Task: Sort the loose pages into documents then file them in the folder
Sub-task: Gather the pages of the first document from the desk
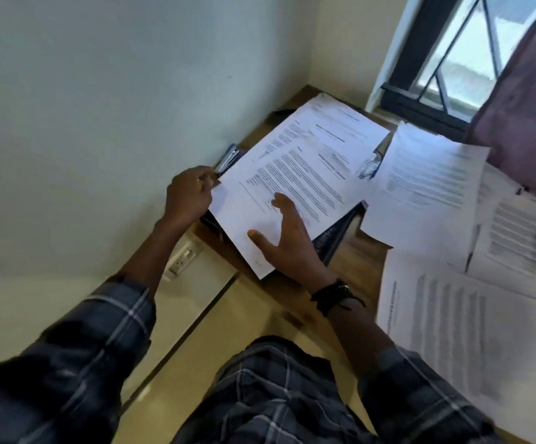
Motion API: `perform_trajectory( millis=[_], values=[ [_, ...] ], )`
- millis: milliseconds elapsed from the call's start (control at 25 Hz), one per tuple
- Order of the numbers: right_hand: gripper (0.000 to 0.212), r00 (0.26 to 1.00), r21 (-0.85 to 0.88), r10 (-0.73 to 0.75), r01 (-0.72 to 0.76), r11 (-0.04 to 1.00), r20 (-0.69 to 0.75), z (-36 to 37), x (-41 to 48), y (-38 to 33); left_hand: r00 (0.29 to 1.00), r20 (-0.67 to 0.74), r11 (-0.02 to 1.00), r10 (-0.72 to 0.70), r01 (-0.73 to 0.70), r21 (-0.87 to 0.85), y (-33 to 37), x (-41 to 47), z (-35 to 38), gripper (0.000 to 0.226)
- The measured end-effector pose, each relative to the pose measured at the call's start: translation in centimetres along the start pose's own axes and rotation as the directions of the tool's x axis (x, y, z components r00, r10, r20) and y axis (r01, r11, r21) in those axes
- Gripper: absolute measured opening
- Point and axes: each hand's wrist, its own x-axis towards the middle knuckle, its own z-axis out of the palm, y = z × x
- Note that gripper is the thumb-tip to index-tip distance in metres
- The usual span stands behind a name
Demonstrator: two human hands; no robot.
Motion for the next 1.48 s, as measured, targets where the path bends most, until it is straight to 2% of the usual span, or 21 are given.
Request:
perform_trajectory(
  millis=[160,240,360,440,520,640,720,800,840,920,1000,1120,1200,1280,1360,1440,1480],
  values=[
    [0.084,0.997,-0.126,0.049,-0.042,0.991,0.055,1.4,2.1,-0.1,0.967,0.229,0.967,0.11,-0.157,0.2,-1.2,5.6,1.2,0.031],
    [0.082,0.995,-0.17,0.078,-0.066,0.983,0.069,1.3,2.4,0.3,0.946,0.281,0.924,0.162,-0.245,0.292,-0.9,7.2,2.0,0.024],
    [0.076,0.992,-0.192,0.091,-0.072,0.979,0.087,1.0,2.4,0.4,0.954,0.267,0.899,0.134,-0.23,0.373,-0.5,8.6,2.7,0.023],
    [0.073,0.992,-0.142,0.09,-0.077,0.987,0.085,0.8,2.5,0.3,0.963,0.247,0.907,0.108,-0.197,0.371,-0.1,8.8,2.6,0.019],
    [0.072,0.993,-0.075,0.095,-0.09,0.993,0.066,0.3,2.5,0.2,0.979,0.169,0.922,0.111,-0.165,0.351,0.8,8.2,1.1,0.016],
    [0.07,0.993,0.073,0.117,-0.117,0.99,0.004,-0.9,2.4,-0.3,0.976,-0.119,0.966,0.182,-0.154,0.21,3.0,5.4,-3.2,0.015],
    [0.069,0.989,0.281,0.151,-0.144,0.949,-0.003,-2.4,1.6,-1.4,0.963,-0.221,0.985,0.157,-0.168,-0.035,5.9,1.4,-5.2,0.018],
    [0.067,0.985,0.523,0.174,-0.155,0.838,0.012,-4.3,0.3,-2.6,0.972,-0.18,0.944,0.155,-0.199,-0.263,9.1,-3.7,-5.0,0.016],
    [0.063,0.984,0.616,0.178,-0.15,0.774,0.016,-5.5,-0.8,-2.5,0.974,-0.138,0.921,0.182,-0.218,-0.324,10.7,-6.7,-4.0,0.013],
    [0.05,0.978,0.668,0.208,-0.14,0.731,-0.022,-7.9,-3.7,-0.9,0.964,-0.055,0.889,0.261,-0.262,-0.375,12.9,-12.4,-0.8,0.012],
    [0.049,0.928,0.598,0.342,-0.191,0.778,-0.148,-9.7,-6.7,2.3,0.943,0.019,0.886,0.334,-0.307,-0.348,13.4,-16.3,2.9,0.012],
    [0.062,0.803,0.456,0.536,-0.387,0.801,-0.259,-12.8,-12.5,8.4,0.928,0.14,0.917,0.347,-0.304,-0.258,13.2,-20.0,8.2,0.011],
    [0.06,0.74,0.337,0.563,-0.458,0.823,-0.369,-15.3,-16.7,11.9,0.907,0.193,0.92,0.375,-0.338,-0.198,12.9,-21.2,10.7,0.008],
    [0.063,0.685,0.147,0.532,-0.538,0.83,-0.498,-17.6,-20.6,15.2,0.892,0.233,0.922,0.388,-0.374,-0.104,12.6,-21.8,11.9,0.008],
    [0.072,0.615,0.018,0.536,-0.647,0.762,-0.578,-19.8,-23.7,17.8,0.912,0.24,0.936,0.333,-0.35,0.028,12.9,-22.1,12.2,0.009],
    [0.08,0.541,-0.005,0.598,-0.744,0.668,-0.591,-21.7,-26.2,19.9,0.936,0.228,0.939,0.267,-0.306,0.158,14.4,-23.0,12.3,0.029],
    [0.081,0.527,-0.007,0.621,-0.765,0.643,-0.581,-22.5,-27.1,20.7,0.932,0.229,0.932,0.281,-0.322,0.167,15.3,-23.7,12.6,0.037]
  ],
)
